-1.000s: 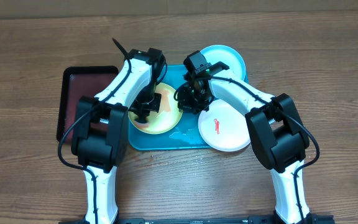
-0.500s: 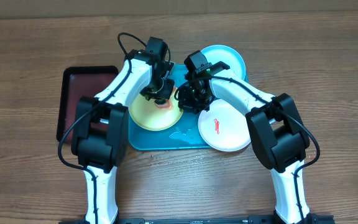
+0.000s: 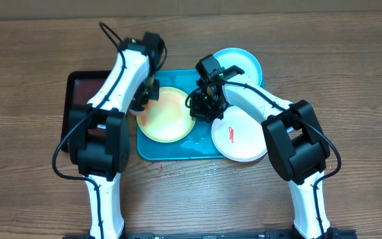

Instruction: Clean dirty plates on tray and stack at the side

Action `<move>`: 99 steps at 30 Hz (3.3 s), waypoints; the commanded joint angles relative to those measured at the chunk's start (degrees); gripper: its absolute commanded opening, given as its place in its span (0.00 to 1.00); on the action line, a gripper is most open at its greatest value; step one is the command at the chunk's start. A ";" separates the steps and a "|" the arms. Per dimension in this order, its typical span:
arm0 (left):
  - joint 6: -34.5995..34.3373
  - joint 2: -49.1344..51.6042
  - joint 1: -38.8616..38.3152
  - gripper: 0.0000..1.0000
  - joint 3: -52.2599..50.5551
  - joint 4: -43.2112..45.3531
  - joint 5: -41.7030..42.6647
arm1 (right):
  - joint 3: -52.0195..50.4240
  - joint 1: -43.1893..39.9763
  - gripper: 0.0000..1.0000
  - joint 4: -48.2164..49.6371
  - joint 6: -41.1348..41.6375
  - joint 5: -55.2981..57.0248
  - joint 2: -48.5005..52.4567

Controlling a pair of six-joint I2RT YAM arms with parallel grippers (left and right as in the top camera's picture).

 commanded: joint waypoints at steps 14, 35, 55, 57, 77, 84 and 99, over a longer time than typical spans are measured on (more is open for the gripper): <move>5.79 -0.26 0.26 0.04 25.33 -15.34 19.45 | 0.83 4.81 0.04 -10.01 3.34 28.57 -15.56; 6.19 -0.24 3.50 0.04 24.90 -15.10 18.29 | 0.92 20.90 0.04 -27.21 24.13 73.48 -20.24; 5.92 -0.22 3.48 0.04 24.90 -15.13 17.57 | 0.92 28.24 0.04 -46.21 46.93 95.89 -20.24; 5.92 -0.22 3.48 0.04 24.90 -15.13 17.57 | 0.94 29.27 0.04 -46.27 47.01 97.61 -20.33; 5.95 -0.22 3.48 0.04 24.90 -15.39 17.57 | 0.92 33.53 0.04 -46.23 47.08 103.14 -20.44; 5.95 -0.22 3.48 0.04 24.90 -15.39 17.57 | 0.85 29.77 0.04 -42.91 49.57 91.27 -20.41; 6.19 -0.22 3.48 0.04 24.87 -15.47 17.53 | -3.65 15.58 0.04 -12.57 -1.44 39.21 -20.41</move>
